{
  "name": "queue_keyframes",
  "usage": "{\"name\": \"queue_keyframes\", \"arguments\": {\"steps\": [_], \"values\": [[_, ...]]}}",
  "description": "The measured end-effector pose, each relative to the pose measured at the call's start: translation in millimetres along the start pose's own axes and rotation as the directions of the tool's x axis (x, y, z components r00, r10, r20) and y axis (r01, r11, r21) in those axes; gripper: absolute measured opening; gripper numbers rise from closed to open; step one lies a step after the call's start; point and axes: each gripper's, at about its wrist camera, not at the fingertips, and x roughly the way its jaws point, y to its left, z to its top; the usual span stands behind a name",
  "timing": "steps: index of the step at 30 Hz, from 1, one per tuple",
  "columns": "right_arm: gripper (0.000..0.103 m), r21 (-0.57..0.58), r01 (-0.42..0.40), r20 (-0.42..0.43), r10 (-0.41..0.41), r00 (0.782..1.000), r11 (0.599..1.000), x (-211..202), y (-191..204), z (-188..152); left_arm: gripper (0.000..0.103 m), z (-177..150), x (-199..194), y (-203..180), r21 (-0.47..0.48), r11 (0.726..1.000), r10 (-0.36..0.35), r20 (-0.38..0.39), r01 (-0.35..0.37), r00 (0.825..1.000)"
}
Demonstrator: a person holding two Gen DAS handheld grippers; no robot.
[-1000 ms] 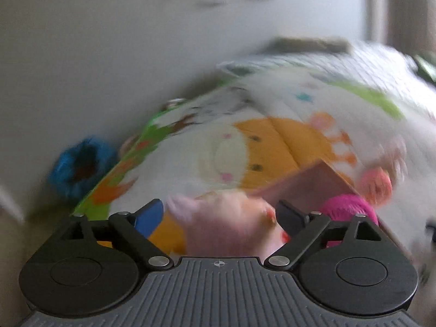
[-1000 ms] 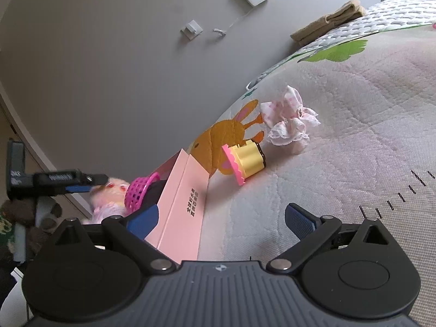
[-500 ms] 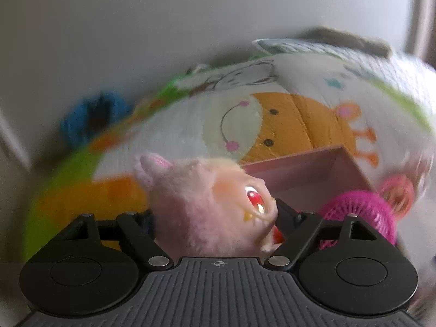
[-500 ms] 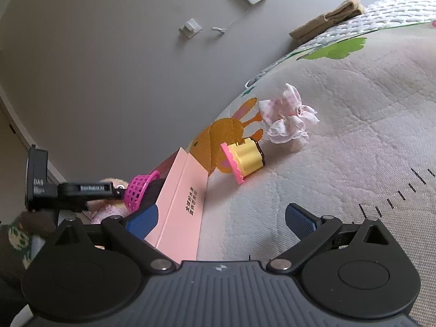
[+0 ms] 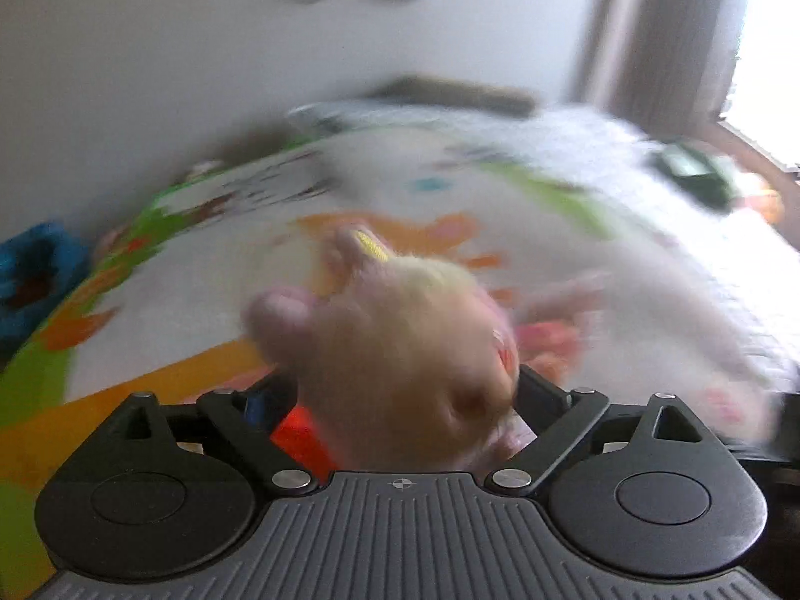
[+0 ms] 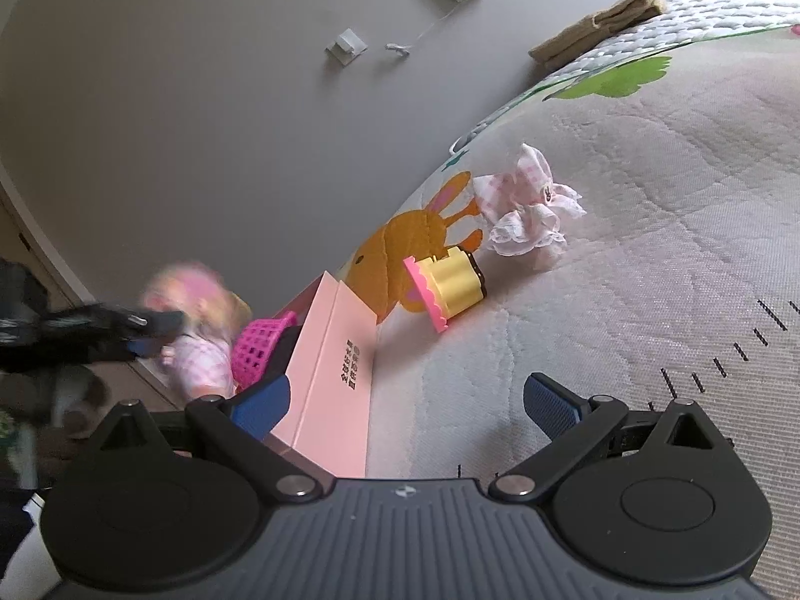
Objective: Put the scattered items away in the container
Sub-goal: 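Push the pink plush doll down into the pink box with the left gripper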
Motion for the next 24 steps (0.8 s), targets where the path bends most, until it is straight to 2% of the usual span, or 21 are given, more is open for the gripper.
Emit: {"name": "queue_keyframes", "arguments": {"steps": [2,3,6,9,11,15,19,21,22,24], "values": [[0.100,0.004,0.000,-0.001,0.000,1.000,1.000,0.6,-0.6,0.1,0.094,4.8,-2.4,20.5,-0.134,0.990,0.043,0.029,-0.039,0.999],[0.100,0.005,0.000,-0.003,0.000,1.000,1.000,0.8,-0.7,0.2,0.095,5.8,-9.5,26.0,-0.189,0.981,0.043,0.050,-0.032,0.998],[0.101,0.006,-0.002,-0.008,0.002,1.000,1.000,1.7,-0.7,0.3,0.097,2.7,-30.1,24.7,-0.259,0.966,0.034,0.080,-0.012,0.996],[0.101,0.005,-0.002,-0.008,0.002,1.000,1.000,1.7,-0.7,0.1,0.098,-4.8,-25.8,1.7,-0.175,0.984,0.019,0.046,-0.011,0.999],[0.101,0.004,0.000,-0.006,0.000,1.000,1.000,1.3,-0.4,-0.2,0.098,-10.4,-13.4,-16.7,-0.087,0.996,0.036,0.022,-0.034,0.999],[0.101,0.005,0.000,-0.003,0.000,1.000,1.000,1.0,-0.9,0.0,0.097,-23.4,14.5,-38.5,0.060,0.995,0.079,-0.006,-0.078,0.997],[0.101,0.006,-0.002,-0.003,0.002,1.000,1.000,0.3,-1.0,0.4,0.096,-50.1,15.3,-52.8,0.231,0.966,0.125,-0.029,-0.115,0.992],[0.101,0.004,-0.003,-0.004,0.003,1.000,1.000,0.5,-0.7,0.3,0.093,-63.2,11.0,-50.0,0.267,0.947,0.195,-0.028,-0.180,0.980],[0.101,0.003,-0.003,-0.004,0.003,1.000,1.000,0.3,-0.5,0.3,0.088,-69.0,8.0,-47.9,0.274,0.937,0.232,-0.025,-0.216,0.972],[0.101,0.001,-0.002,-0.004,0.002,1.000,1.000,0.0,-0.4,0.1,0.087,-79.2,-0.5,-41.8,0.274,0.925,0.280,-0.021,-0.264,0.960]]}}
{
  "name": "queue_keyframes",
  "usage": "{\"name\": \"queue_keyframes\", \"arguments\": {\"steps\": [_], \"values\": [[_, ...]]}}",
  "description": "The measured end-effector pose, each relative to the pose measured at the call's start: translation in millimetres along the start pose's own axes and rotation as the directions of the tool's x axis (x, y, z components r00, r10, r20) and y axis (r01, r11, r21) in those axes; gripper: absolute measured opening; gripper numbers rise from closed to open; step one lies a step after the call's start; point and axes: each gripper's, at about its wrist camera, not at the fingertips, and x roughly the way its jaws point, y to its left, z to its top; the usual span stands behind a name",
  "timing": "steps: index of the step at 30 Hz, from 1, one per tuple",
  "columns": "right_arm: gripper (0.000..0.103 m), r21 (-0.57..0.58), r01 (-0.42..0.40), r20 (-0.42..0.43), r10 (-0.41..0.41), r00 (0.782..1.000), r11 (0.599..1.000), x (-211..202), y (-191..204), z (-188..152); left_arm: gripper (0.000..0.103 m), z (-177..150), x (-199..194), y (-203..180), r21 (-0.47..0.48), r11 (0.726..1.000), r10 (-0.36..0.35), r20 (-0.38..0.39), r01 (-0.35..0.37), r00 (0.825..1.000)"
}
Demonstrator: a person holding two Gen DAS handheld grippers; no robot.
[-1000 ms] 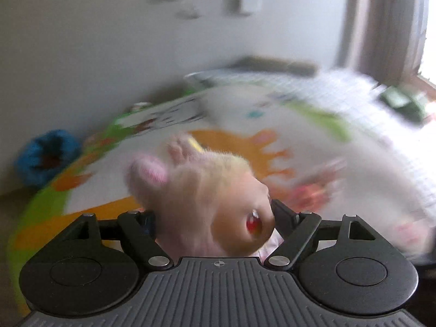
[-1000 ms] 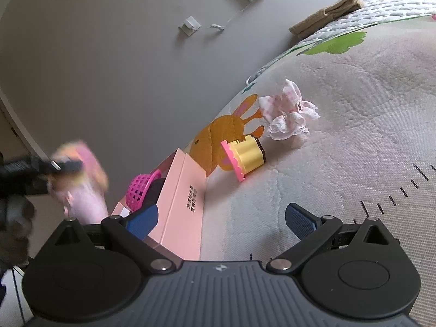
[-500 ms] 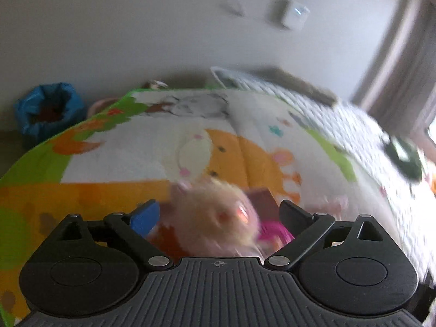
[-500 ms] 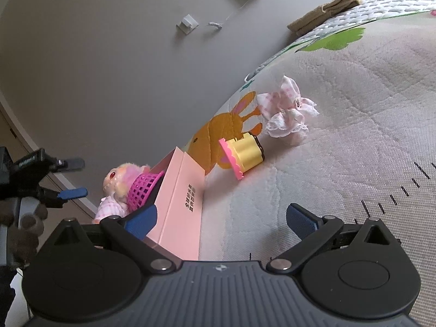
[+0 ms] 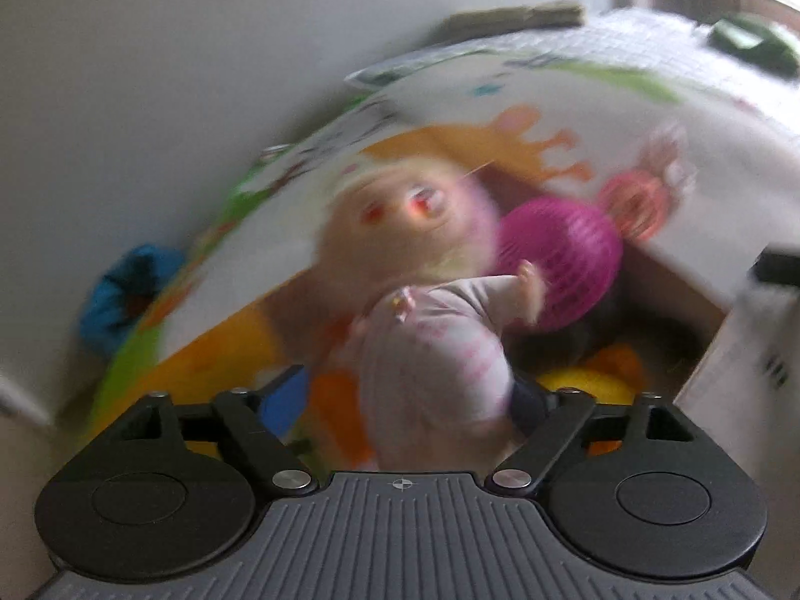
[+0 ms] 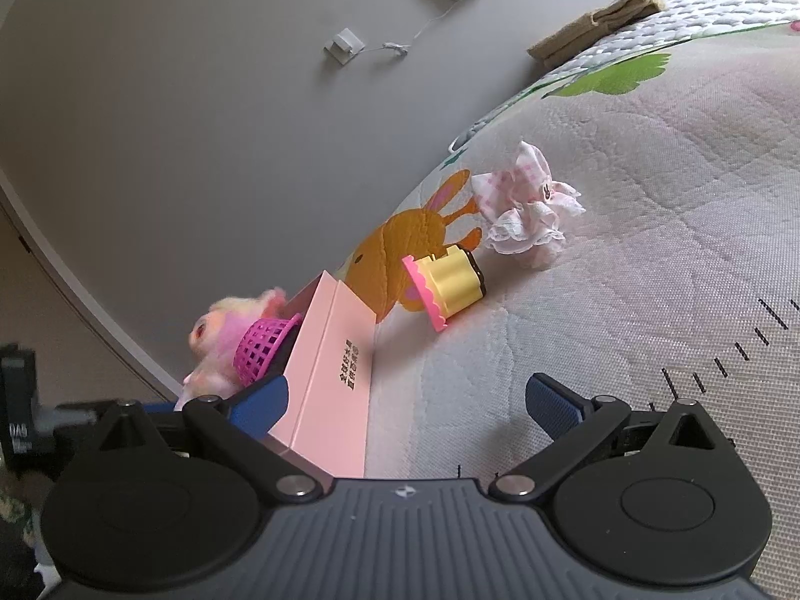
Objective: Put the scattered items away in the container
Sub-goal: 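Push the pink plush doll down into the pink box with the left gripper, then move both grippers from the box toward the yellow toy and lace bow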
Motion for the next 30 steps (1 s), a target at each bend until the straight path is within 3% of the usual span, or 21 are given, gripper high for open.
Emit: {"name": "queue_keyframes", "arguments": {"steps": [3,4,7,11,13,16,18,20,22,24,26,30], "values": [[0.101,-0.001,0.001,-0.001,-0.001,1.000,1.000,0.3,0.0,0.1,0.090,-8.5,-18.6,9.7,-0.052,0.996,-0.070,0.031,0.072,0.997],[0.101,0.000,0.001,-0.003,-0.001,1.000,1.000,0.5,0.0,0.2,0.095,-8.0,-25.0,10.5,-0.063,0.993,-0.092,0.060,0.096,0.994],[0.101,0.001,0.005,-0.008,-0.005,1.000,1.000,1.5,-0.5,0.2,0.095,3.5,-34.5,6.7,-0.060,0.992,-0.101,0.157,0.112,0.982],[0.101,-0.004,0.011,-0.004,-0.011,1.000,1.000,1.7,0.6,-0.3,0.095,30.3,-16.4,2.2,-0.082,0.995,-0.045,0.224,0.064,0.974],[0.101,-0.007,0.014,-0.005,-0.014,1.000,1.000,2.1,1.1,-0.5,0.095,41.6,-2.2,2.8,-0.117,0.991,-0.038,0.220,0.065,0.975],[0.101,-0.008,0.015,-0.027,-0.016,1.000,1.000,4.8,0.7,0.2,0.086,40.6,18.3,-5.7,-0.102,0.993,-0.039,0.160,0.056,0.986],[0.101,-0.014,0.008,-0.051,-0.009,0.999,1.000,8.3,0.7,1.1,0.086,34.8,14.5,-15.4,-0.076,0.997,0.006,0.181,0.008,0.984],[0.099,-0.026,0.007,-0.070,-0.009,0.998,1.000,10.4,1.8,2.6,0.095,34.3,-0.8,-29.0,-0.074,0.995,0.084,0.230,-0.069,0.970],[0.094,-0.060,0.024,-0.080,-0.028,0.996,0.998,9.0,4.9,5.2,0.096,38.3,-20.9,-44.7,-0.101,0.987,0.153,0.310,-0.127,0.939],[0.093,-0.123,0.058,-0.032,-0.063,0.998,0.991,-1.7,7.9,8.6,0.097,47.1,-39.1,-60.8,-0.136,0.988,0.116,0.364,-0.070,0.924],[0.093,-0.170,0.110,0.051,-0.103,0.993,0.979,-20.3,6.9,16.4,0.099,55.7,-49.2,-79.7,-0.156,0.986,0.011,0.395,0.055,0.919],[0.093,-0.187,0.241,0.173,-0.209,0.963,0.952,-51.6,-9.5,33.5,0.100,70.0,-39.1,-131.1,-0.188,0.950,-0.158,0.399,0.250,0.903]]}}
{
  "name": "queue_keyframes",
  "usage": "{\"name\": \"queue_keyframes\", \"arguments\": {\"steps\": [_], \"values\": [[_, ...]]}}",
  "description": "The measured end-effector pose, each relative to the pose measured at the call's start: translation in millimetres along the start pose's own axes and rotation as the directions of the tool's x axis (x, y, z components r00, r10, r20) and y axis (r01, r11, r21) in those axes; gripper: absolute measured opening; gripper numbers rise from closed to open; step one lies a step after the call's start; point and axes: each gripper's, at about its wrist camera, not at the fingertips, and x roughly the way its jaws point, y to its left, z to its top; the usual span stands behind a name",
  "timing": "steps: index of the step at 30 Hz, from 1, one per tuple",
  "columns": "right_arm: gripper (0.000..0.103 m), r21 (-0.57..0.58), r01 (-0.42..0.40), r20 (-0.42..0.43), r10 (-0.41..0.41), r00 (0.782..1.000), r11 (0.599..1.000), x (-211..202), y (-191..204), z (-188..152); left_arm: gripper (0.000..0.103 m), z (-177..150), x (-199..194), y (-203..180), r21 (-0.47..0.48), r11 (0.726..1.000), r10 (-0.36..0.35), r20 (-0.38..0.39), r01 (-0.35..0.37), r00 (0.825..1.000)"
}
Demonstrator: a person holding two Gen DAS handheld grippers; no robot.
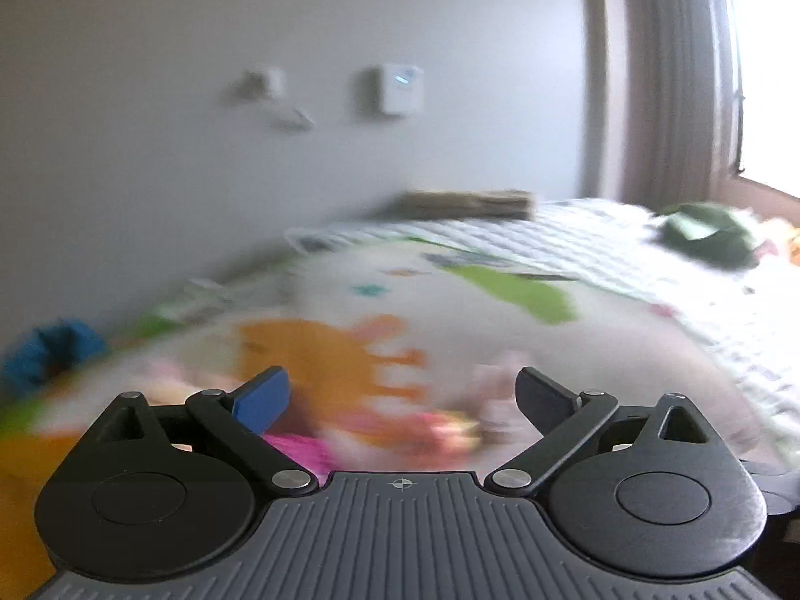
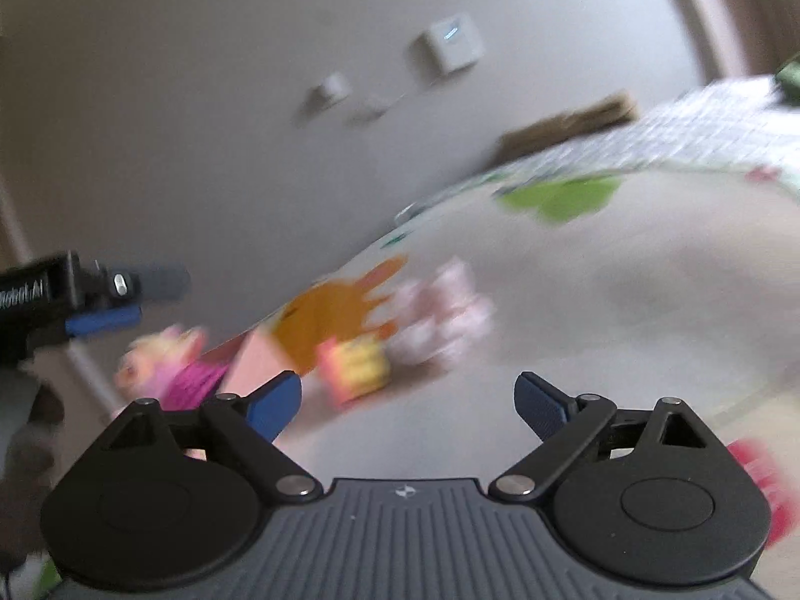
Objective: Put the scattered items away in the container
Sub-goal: 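Move both grippers from the box toward the yellow toy and lace bow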
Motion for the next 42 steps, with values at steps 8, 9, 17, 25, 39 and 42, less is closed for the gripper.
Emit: {"name": "queue_keyframes", "arguments": {"steps": [8,9,17,25,39,42], "values": [[0.084,0.052,0.123,0.043,-0.126,0.991,0.991,-18.7,-48.6,-8.7,0.100,-59.7,79.7,-54.8,0.011,0.991,0.134,-0.083,-0.133,0.988],[0.085,0.064,0.110,0.060,-0.114,0.992,0.992,-21.7,-50.8,-9.3,0.100,-63.7,79.9,-56.5,0.049,0.987,0.155,-0.072,-0.152,0.985],[0.085,0.036,0.098,0.090,-0.100,0.991,0.995,-23.1,-46.4,-12.7,0.101,-64.8,93.2,-66.1,0.098,0.967,0.240,-0.051,-0.234,0.969],[0.086,0.067,0.096,0.092,-0.102,0.991,0.993,-23.6,-50.8,-10.7,0.103,-46.0,135.5,-62.3,-0.008,0.914,0.403,-0.068,-0.405,0.913],[0.086,0.071,0.095,0.092,-0.101,0.991,0.993,-22.4,-51.2,-10.4,0.103,-52.7,124.3,-78.8,0.101,0.936,0.343,-0.051,-0.337,0.938],[0.086,0.071,0.094,0.092,-0.101,0.991,0.993,-22.0,-51.5,-10.3,0.103,-50.0,138.4,-72.1,0.093,0.950,0.307,-0.138,-0.297,0.942]]}}
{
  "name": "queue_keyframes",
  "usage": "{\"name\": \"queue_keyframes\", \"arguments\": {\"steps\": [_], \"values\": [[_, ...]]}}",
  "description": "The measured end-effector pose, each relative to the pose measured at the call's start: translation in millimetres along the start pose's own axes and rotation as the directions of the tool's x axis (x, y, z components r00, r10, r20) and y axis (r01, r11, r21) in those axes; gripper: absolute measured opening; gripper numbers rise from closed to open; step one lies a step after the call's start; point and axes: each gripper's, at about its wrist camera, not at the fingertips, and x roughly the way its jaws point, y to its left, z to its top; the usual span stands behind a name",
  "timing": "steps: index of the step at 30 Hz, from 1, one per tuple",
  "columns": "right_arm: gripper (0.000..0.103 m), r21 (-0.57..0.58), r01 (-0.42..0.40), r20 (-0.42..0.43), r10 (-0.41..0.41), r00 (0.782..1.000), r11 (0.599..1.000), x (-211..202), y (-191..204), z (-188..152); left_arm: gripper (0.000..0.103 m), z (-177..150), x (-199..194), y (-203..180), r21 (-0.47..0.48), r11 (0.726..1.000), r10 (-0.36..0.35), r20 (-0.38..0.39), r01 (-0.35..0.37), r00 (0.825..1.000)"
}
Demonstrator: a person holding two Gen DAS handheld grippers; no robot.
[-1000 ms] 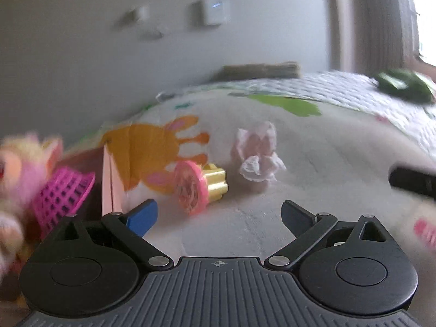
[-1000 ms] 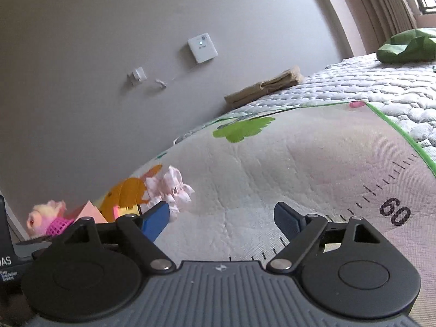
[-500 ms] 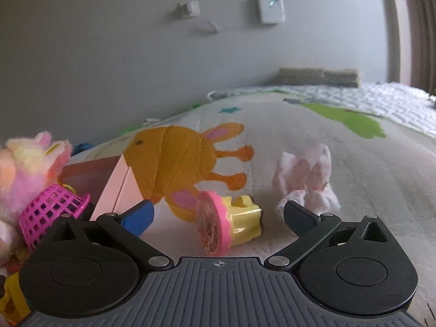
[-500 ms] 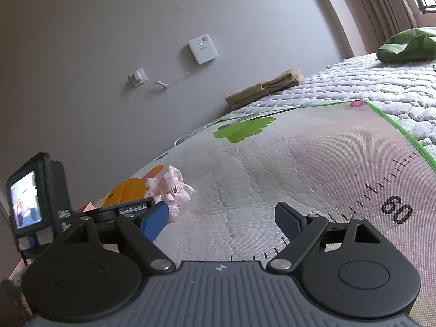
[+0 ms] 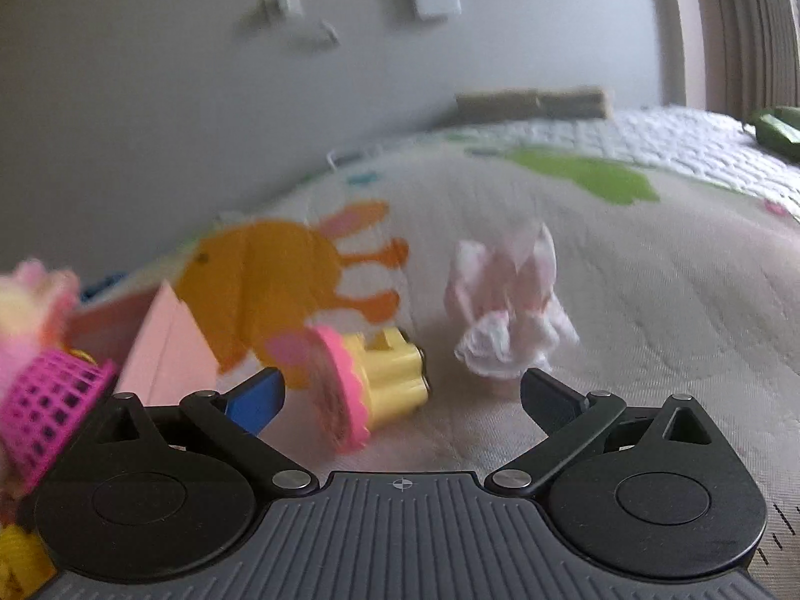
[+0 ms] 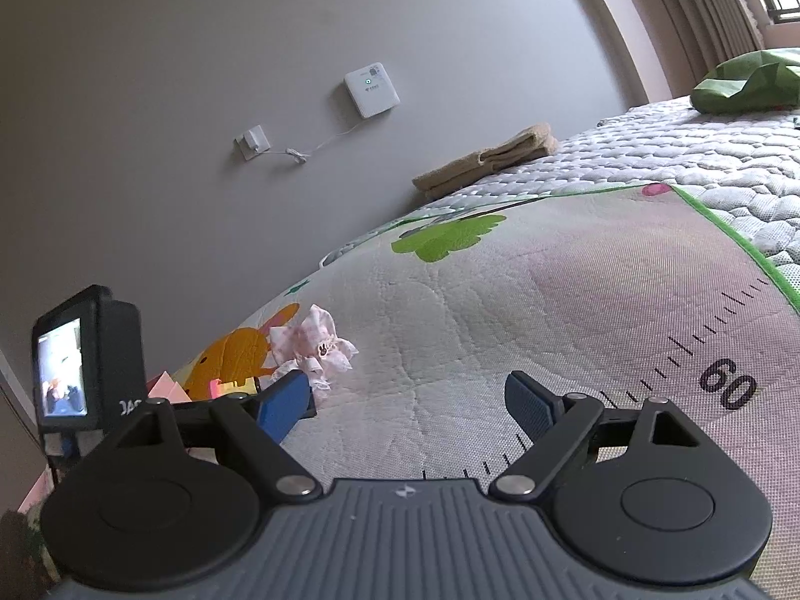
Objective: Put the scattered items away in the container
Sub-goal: 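Move both grippers from the box toward the yellow toy and lace bow, then grasp the pink-rimmed yellow toy with the left gripper while right gripper reaches the lace bow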
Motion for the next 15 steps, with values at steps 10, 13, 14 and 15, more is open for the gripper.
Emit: {"name": "queue_keyframes", "arguments": {"steps": [10,13,14,15], "values": [[0.090,0.008,0.003,-0.004,-0.003,1.000,1.000,0.4,-0.4,0.1,0.070,-0.9,18.3,11.5,-0.059,0.998,-0.032,-0.049,0.029,0.998],[0.090,0.022,0.003,-0.011,-0.003,1.000,1.000,1.3,-2.6,0.2,0.052,-2.9,16.6,17.9,-0.088,0.995,-0.058,-0.037,0.055,0.998],[0.090,0.027,0.005,-0.012,-0.004,1.000,1.000,1.6,-3.3,0.4,0.052,-3.9,14.7,19.1,-0.091,0.994,-0.060,-0.031,0.057,0.998],[0.090,0.031,0.006,-0.013,-0.006,1.000,0.999,1.8,-3.8,0.5,0.052,-6.1,10.8,19.8,-0.087,0.994,-0.065,-0.024,0.062,0.998]]}}
